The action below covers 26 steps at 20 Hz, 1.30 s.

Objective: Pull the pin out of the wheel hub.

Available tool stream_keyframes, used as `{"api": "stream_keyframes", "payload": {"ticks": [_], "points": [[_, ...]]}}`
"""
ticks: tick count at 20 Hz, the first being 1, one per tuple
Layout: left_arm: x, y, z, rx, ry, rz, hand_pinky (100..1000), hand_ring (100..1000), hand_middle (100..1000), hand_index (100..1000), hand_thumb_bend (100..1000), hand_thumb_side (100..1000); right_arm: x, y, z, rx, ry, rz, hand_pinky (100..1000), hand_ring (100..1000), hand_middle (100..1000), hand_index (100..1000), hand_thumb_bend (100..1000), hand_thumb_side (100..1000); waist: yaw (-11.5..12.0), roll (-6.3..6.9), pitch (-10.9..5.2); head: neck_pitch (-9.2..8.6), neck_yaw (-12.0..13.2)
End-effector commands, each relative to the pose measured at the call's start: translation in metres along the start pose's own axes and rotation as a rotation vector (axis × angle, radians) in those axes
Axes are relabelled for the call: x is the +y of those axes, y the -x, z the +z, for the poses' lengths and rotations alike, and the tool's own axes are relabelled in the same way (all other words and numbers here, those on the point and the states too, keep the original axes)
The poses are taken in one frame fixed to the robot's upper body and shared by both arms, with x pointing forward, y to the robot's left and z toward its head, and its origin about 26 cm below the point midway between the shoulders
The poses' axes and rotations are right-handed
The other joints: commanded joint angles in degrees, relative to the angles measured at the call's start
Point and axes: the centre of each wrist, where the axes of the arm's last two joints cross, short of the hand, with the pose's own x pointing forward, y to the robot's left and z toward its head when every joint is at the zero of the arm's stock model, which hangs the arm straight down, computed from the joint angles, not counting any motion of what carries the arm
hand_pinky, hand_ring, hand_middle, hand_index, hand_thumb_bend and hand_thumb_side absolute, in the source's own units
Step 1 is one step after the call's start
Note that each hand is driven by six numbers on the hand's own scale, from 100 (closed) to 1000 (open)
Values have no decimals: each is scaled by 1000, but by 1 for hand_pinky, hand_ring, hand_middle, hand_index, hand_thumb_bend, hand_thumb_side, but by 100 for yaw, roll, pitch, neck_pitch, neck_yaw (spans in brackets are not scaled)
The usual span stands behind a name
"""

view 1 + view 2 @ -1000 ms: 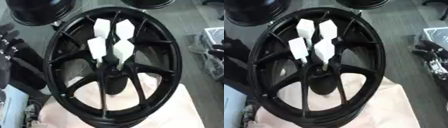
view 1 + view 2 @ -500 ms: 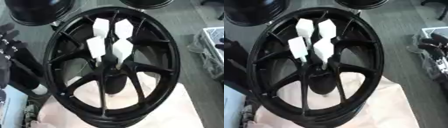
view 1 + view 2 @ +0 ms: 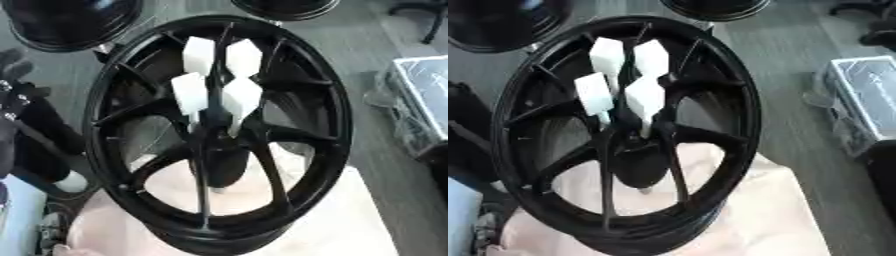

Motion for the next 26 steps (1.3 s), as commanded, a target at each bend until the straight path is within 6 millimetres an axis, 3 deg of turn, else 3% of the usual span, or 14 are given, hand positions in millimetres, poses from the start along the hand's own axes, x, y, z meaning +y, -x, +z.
{"api": "stream_keyframes", "payload": {"ticks": [1, 8, 14, 17, 18, 21, 26], "points": [[7, -6, -1, -15, -3, -37, 703, 902, 850, 743, 144, 828, -29, -10, -18, 15, -59, 54, 1000, 856, 842, 929, 100, 459, 36, -45, -130, 31, -67], [11, -9, 0, -24, -5, -59, 704, 903, 851, 743, 136, 821, -74, -6, -40, 37, -119, 93, 1000, 854, 839, 926, 100, 413, 307, -117, -101, 49, -332], [17, -11, 2, -28, -24, -70, 704, 904, 851, 743, 132, 824, -89, -10, -56, 3, -180, 154, 1000, 858, 845, 927, 100, 367, 505, -176, -40, 41, -563], [19, -13, 2, -32, -26, -79, 705, 904, 851, 743, 128, 820, -95, -10, -62, 2, -222, 197, 1000, 862, 848, 926, 100, 286, 612, -213, -29, 39, -731], [20, -13, 2, -33, -28, -82, 705, 904, 851, 743, 128, 821, -96, -11, -65, -4, -245, 226, 1000, 866, 855, 927, 100, 231, 638, -227, -27, 35, -777], [22, -13, 2, -31, -38, -85, 705, 905, 852, 742, 129, 824, -90, -16, -77, -37, -360, 339, 1000, 874, 871, 929, 100, 177, 714, -257, -17, 27, -876], [21, -13, 1, -34, -44, -81, 705, 905, 852, 742, 132, 825, -75, -23, -90, -84, -526, 481, 987, 877, 871, 923, 100, 171, 872, -307, 7, 18, -1009]]}}
